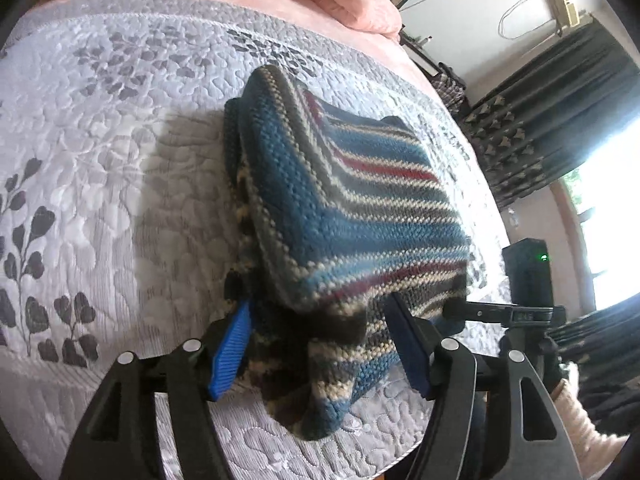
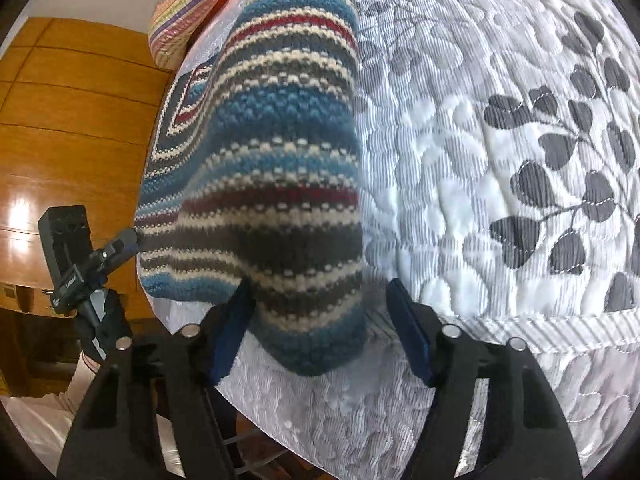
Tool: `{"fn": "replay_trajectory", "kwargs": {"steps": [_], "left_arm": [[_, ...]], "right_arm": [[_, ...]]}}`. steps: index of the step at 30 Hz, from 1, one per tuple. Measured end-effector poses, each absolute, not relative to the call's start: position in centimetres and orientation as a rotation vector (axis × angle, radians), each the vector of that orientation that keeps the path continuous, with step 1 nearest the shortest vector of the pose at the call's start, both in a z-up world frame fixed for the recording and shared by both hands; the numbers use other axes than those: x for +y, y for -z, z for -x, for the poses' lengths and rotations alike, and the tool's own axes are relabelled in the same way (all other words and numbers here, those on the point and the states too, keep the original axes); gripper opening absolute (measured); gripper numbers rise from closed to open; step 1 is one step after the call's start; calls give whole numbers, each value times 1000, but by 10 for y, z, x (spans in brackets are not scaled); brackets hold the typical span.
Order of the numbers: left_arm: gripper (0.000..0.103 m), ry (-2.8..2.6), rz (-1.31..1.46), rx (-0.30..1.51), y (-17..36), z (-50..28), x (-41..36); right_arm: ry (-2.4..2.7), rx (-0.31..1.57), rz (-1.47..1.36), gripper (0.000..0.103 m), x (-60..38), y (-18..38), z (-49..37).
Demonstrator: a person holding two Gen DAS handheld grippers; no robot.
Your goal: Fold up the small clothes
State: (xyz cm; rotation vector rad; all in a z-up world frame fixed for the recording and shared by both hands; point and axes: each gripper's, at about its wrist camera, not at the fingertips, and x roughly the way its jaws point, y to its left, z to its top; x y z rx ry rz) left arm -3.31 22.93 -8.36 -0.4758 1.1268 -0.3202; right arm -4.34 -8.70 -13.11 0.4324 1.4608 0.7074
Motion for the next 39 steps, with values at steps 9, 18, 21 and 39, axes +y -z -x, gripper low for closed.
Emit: {"fn": "replay_trajectory", "kwargs": {"steps": [9,18,21,39], "left_arm": [[68,208,448,1210,115,34,227],[68,187,427,1240,128,35,222],[68,184,429,1246,131,35,220],[68,151,405,1261,137,31,203]], "right_arm": [[-679,1424,-328,27,-73,105,57],[-591,1401,-240,27,-35,97,67],[-582,1397,-228,27,-28,97,67],[-489,1365,-92,30,5,101,85]]}}
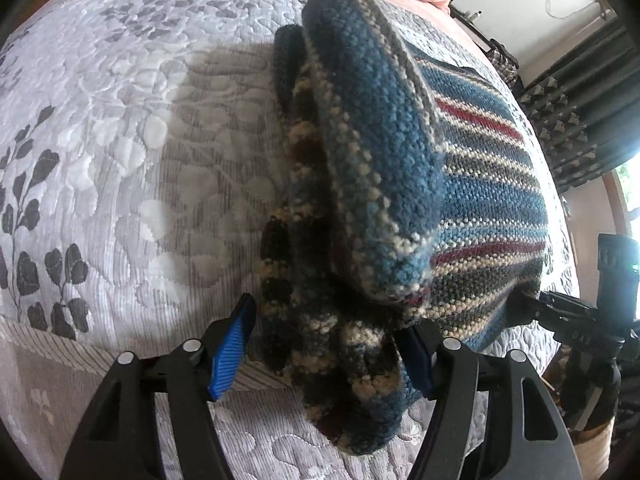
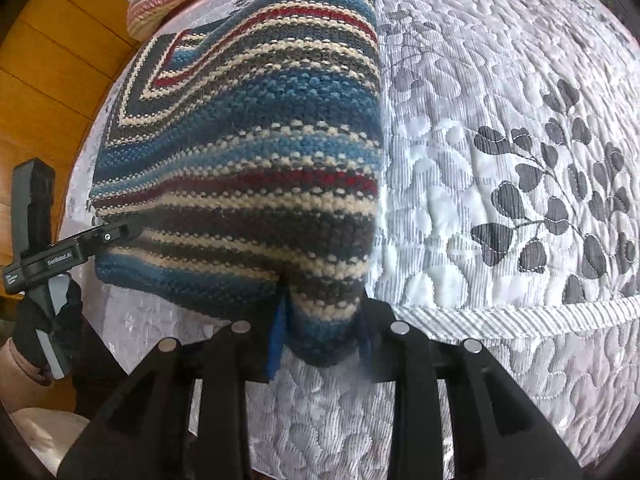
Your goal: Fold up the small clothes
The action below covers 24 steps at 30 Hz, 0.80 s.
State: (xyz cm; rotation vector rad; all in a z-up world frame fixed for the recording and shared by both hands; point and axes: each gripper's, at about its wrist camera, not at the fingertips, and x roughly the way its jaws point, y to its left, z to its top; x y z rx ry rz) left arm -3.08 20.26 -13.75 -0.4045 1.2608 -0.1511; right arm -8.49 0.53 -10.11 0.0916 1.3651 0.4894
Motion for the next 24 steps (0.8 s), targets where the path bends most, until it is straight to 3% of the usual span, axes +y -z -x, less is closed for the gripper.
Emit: {"fn": "replay_trajectory", "kwargs": {"steps": [12,18,22,24], "left_arm": [[66,75,397,1236,108,51,198],[66,30,378,1215,88,63,197],[68,-3,354,1198,69,69,193],[68,-16,347,1198,60,73,188]], "right_arm": [[-405,1340,0,41,15,73,100],[-339,1291,59,73,11,54,110],[-320,1255,81,88,9,37,116],[-304,1237,90,90,10,28,118]]}}
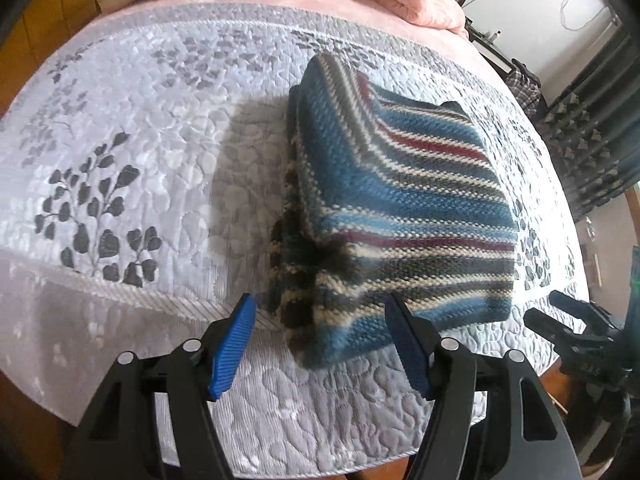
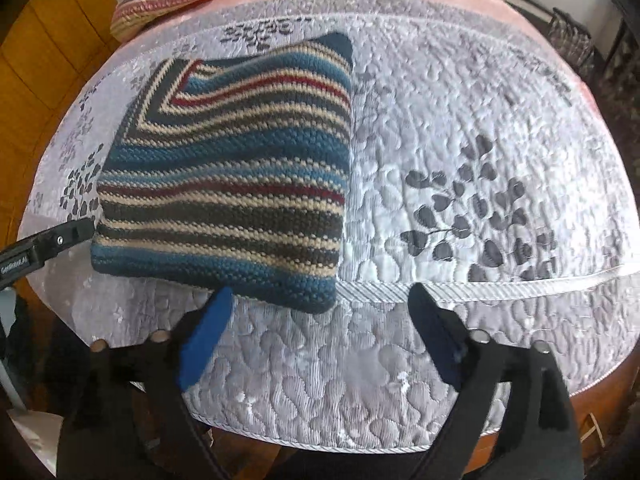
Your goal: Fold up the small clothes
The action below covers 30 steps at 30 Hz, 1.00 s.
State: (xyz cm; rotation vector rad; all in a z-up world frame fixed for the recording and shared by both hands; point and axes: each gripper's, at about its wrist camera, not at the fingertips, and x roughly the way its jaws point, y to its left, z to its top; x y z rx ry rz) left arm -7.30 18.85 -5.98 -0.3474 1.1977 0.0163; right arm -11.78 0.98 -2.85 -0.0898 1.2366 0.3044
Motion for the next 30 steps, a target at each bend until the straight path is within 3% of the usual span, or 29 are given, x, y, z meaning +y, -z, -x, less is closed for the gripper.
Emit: {"fn": "replay_trajectory", "kwargs": {"steps": [17,30], "left_arm": [[78,-78,250,1171,14,95,154],[80,-88,251,1183,2,106,142]], "right_arm": [[-289,1184,81,96,16,-22,142],[-241,1185,119,100,19,-43,153]]}}
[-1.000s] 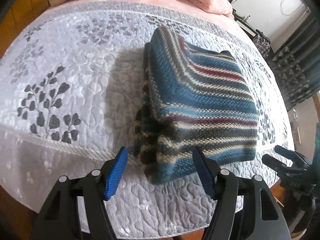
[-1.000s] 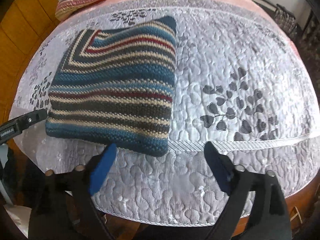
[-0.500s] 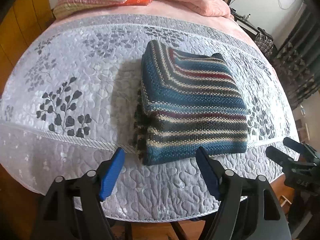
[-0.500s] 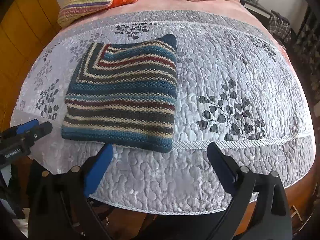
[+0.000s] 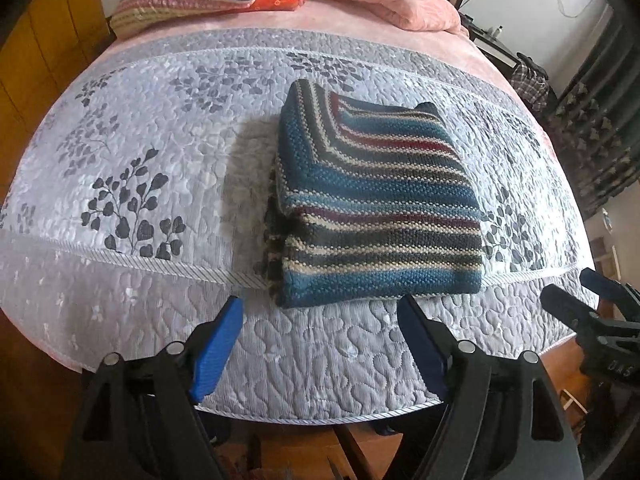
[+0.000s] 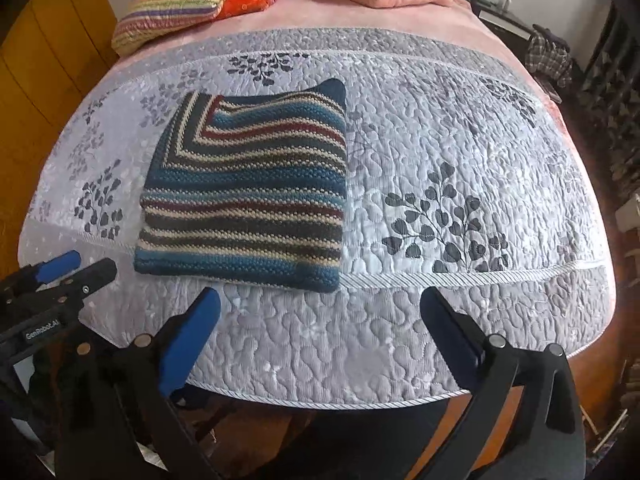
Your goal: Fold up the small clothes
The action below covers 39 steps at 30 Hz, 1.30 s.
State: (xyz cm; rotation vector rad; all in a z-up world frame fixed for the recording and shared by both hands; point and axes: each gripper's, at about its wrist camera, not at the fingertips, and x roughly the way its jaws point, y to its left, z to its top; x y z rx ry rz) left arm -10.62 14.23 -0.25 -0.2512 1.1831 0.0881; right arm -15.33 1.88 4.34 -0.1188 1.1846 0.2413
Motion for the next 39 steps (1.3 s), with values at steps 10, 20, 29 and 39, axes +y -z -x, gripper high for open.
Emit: {"fn": "replay_trajectory", "kwargs": {"steps": [10,20,29,39], "left_arm": [[80,-86,213,1163,-10,111,131],[80,-77,192,1187,-3,106,127],[80,-79,192,1198,1,105,126],[80,-86,197,1196,3,102,131]], "right_arm": [[-253,1192,62,100,17,-46,155],[-228,1195,56,100,8,-43,150],[-233,1188,49,100,6,-40,148],[-226,1199,51,100,6,-38,143]]}}
